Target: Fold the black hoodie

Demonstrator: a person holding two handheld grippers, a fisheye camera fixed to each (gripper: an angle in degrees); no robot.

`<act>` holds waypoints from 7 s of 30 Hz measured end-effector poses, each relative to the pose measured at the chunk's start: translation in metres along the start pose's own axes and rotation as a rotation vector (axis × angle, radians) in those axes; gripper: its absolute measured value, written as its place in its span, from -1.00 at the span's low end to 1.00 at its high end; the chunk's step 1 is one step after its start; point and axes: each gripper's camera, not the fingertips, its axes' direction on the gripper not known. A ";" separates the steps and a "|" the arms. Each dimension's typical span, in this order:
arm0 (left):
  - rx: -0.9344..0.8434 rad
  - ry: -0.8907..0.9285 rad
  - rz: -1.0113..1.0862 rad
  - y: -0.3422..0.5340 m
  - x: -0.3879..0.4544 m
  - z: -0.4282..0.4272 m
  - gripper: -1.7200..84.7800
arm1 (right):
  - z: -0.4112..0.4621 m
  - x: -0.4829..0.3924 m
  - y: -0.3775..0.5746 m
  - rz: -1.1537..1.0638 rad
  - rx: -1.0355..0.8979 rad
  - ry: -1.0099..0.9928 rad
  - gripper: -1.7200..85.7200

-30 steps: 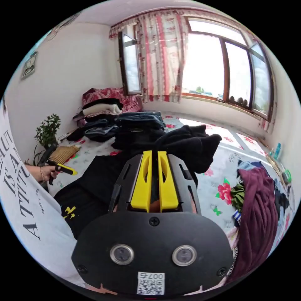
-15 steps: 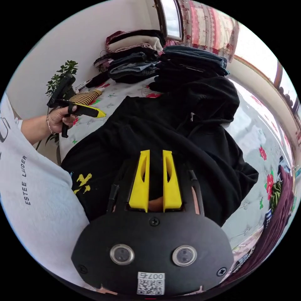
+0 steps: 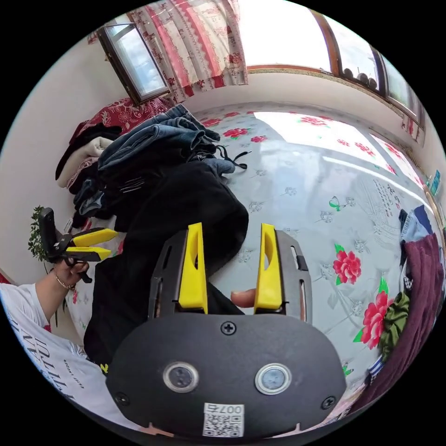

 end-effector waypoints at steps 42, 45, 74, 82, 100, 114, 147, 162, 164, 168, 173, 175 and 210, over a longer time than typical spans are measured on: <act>-0.321 0.252 0.114 0.181 0.147 0.008 -0.77 | -0.006 -0.216 0.296 -0.223 -0.417 0.014 -0.83; -0.274 0.239 0.077 0.181 0.143 -0.018 -0.76 | -0.024 -0.207 0.292 -0.163 -0.324 -0.008 -0.81; -0.511 -0.083 -0.569 0.396 0.145 -0.093 -0.59 | -0.115 -0.032 0.480 0.406 -0.678 -0.031 -0.76; -0.686 0.170 -0.313 0.361 0.128 -0.092 -0.93 | -0.139 -0.014 0.468 0.293 -0.711 -0.216 -0.95; 0.386 0.309 -0.794 0.217 -0.076 -0.196 -0.81 | -0.205 0.093 0.262 0.635 0.322 -0.478 -0.85; -0.094 0.064 0.019 0.104 0.020 -0.081 -0.70 | -0.065 -0.071 0.158 -0.169 -0.193 0.076 -0.68; -0.211 -0.234 -0.429 0.159 0.070 -0.032 -0.93 | -0.034 0.035 0.116 0.192 -0.216 0.115 -0.79; -0.147 -0.258 -0.376 0.150 0.100 -0.042 -0.83 | -0.149 0.143 0.211 0.666 0.131 -0.110 -0.70; -0.085 -0.228 -0.298 0.140 0.120 -0.053 -0.84 | -0.173 0.138 0.251 0.721 0.183 -0.117 -0.68; -0.022 -0.040 -0.140 0.110 0.169 -0.045 -0.83 | -0.196 0.128 0.354 0.940 0.200 -0.191 -0.65; -0.173 0.014 -0.034 0.104 0.208 0.028 -0.84 | -0.182 0.107 0.420 1.090 0.196 -0.343 -0.63; -0.229 -0.032 -0.044 0.115 0.207 0.057 -0.85 | -0.172 0.102 0.421 1.083 0.212 -0.384 -0.63; 0.209 0.133 -0.859 0.381 0.005 -0.175 -0.70 | -0.014 -0.290 0.172 -0.313 -0.435 -0.750 -0.63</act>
